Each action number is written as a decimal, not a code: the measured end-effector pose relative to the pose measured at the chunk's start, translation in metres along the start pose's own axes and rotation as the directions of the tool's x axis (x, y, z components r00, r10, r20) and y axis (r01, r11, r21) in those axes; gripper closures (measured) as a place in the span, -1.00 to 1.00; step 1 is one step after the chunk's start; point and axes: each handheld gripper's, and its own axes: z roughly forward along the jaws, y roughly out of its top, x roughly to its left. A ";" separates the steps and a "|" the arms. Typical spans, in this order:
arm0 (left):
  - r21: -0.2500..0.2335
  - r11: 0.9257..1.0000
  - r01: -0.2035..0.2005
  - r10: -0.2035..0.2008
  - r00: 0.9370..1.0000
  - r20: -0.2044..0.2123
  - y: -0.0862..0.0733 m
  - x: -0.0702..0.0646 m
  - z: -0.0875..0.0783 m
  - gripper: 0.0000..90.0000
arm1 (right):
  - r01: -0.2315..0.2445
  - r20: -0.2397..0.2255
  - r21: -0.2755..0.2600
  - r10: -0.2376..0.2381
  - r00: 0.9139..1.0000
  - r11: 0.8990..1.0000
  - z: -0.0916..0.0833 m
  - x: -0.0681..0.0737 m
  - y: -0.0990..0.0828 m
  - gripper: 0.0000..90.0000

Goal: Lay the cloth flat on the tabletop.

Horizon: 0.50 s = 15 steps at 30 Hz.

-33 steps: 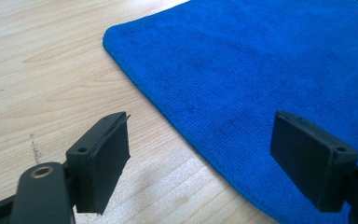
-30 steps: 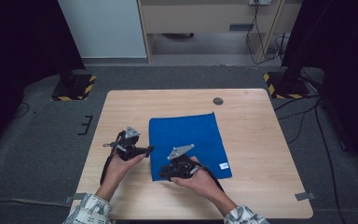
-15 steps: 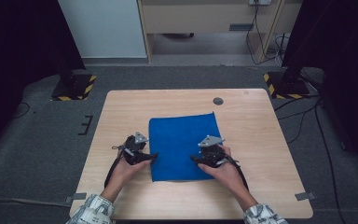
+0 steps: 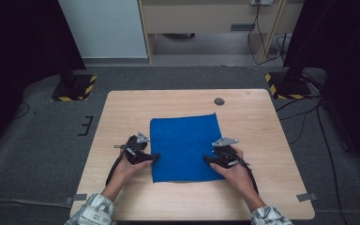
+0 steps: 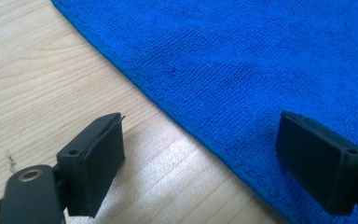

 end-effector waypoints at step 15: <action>0.010 1.000 0.004 -0.005 0.999 0.034 0.004 0.002 -0.003 -0.75 | 0.000 -0.002 -0.018 0.000 1.000 1.000 -0.011 0.012 -0.001 -0.61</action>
